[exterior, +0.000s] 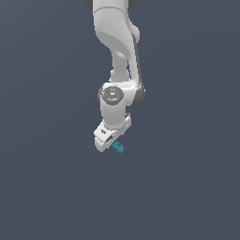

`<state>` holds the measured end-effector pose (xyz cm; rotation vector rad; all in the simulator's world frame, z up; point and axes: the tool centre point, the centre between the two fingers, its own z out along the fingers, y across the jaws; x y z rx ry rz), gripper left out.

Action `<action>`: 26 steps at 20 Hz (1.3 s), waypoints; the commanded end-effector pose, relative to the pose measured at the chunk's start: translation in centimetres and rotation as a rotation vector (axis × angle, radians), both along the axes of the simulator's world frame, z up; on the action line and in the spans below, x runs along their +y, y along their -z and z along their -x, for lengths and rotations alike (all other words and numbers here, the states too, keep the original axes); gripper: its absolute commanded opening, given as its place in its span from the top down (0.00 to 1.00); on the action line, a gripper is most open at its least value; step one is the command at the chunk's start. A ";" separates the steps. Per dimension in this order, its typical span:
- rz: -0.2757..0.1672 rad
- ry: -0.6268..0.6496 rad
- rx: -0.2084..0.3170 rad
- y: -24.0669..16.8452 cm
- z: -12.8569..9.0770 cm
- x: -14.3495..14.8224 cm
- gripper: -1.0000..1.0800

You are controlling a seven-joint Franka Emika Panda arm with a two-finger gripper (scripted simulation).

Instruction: Pick up the object and move it to a goal position.

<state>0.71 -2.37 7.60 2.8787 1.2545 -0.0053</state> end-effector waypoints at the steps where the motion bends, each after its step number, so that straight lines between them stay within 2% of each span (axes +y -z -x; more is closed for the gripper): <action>1: -0.002 -0.026 -0.002 0.2 0.0 0.0 0.04; 10: -0.002 -0.039 -0.002 0.7 0.0 0.0 0.04; 19: -0.003 -0.043 -0.002 4.7 0.1 0.0 0.04; 24: -0.003 -0.043 -0.002 5.4 -0.1 0.0 0.04; 25: -0.003 -0.043 -0.002 5.4 -0.1 0.0 1.00; 26: -0.003 -0.043 -0.002 5.4 -0.1 0.0 1.00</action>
